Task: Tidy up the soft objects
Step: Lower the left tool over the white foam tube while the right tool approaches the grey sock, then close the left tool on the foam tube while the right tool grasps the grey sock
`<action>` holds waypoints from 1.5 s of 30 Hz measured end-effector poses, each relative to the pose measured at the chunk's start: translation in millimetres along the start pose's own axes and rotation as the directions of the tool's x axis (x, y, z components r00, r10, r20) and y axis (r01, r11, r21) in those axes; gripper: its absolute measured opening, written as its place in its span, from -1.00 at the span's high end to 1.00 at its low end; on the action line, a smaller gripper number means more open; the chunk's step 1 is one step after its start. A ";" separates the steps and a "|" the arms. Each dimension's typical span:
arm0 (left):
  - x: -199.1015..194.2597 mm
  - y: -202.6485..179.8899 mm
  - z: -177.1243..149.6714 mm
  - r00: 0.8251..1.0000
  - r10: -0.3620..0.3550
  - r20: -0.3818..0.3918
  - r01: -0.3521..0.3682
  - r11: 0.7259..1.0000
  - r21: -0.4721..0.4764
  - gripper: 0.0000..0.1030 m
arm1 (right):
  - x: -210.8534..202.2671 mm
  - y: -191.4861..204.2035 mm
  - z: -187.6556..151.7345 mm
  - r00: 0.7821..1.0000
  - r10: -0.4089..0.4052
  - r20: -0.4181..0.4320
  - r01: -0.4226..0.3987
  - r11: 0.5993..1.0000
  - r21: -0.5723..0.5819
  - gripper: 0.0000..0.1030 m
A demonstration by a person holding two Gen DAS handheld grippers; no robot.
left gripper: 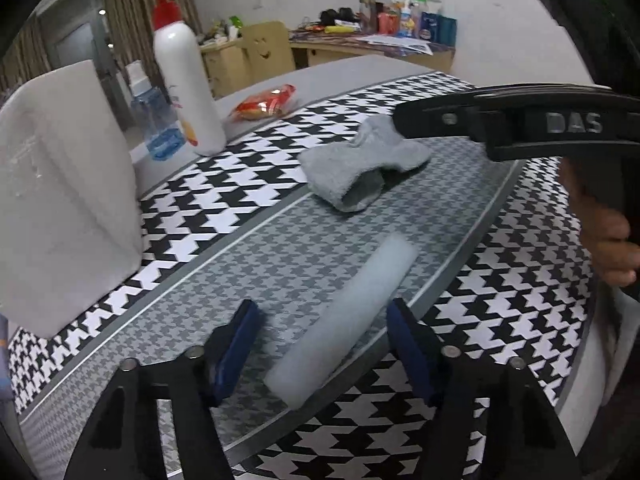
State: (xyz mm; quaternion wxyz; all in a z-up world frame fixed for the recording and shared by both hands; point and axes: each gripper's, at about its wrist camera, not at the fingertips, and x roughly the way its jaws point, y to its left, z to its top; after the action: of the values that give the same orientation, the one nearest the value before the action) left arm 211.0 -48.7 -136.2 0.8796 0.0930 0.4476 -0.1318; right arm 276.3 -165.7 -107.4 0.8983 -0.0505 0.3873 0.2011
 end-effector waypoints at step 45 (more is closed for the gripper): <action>-46.3 20.6 -23.1 0.986 -0.071 0.151 0.092 0.987 -0.134 0.69 | 67.8 17.6 5.6 0.991 -0.050 -0.123 0.036 0.993 -0.111 -0.44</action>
State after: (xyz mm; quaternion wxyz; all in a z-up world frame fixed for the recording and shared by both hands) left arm 173.7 -15.8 -111.0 0.9081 0.0024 0.3939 -0.1423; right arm 315.0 -126.4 -150.9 0.8723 -0.1202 0.4303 0.1988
